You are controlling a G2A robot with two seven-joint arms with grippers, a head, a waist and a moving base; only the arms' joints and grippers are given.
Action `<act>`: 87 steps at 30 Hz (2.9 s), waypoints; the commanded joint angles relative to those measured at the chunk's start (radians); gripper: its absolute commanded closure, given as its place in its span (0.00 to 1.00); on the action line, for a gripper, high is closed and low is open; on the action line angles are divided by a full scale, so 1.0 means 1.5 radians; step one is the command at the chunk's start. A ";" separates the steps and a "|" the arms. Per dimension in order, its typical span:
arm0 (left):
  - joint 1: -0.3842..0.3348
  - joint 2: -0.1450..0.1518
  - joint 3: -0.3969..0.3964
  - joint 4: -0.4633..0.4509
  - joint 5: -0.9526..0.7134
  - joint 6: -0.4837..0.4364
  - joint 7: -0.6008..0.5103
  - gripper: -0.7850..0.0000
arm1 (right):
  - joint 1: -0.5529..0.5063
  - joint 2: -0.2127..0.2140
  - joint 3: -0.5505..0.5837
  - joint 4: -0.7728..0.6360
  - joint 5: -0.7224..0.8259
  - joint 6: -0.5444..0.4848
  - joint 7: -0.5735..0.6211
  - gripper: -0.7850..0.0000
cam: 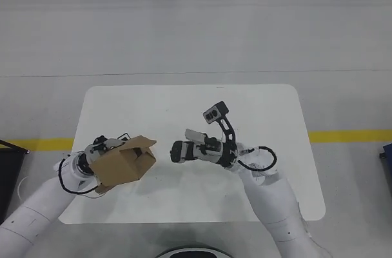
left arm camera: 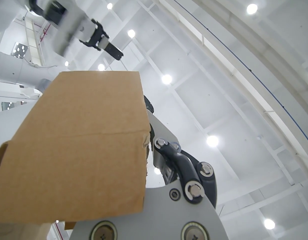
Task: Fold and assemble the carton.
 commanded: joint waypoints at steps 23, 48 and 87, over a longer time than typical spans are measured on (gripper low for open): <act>0.044 -0.014 -0.078 -0.029 0.147 -0.058 0.004 1.00 | 0.027 0.026 -0.047 -0.024 -0.129 0.111 0.053 0.00; 0.061 -0.038 -0.122 -0.025 0.185 -0.032 -0.001 1.00 | 0.037 0.053 -0.104 -0.039 -0.216 0.157 0.081 0.00; 0.091 -0.064 -0.183 -0.025 0.226 0.004 -0.007 1.00 | -0.023 0.090 -0.025 -0.092 -0.149 0.102 0.014 0.00</act>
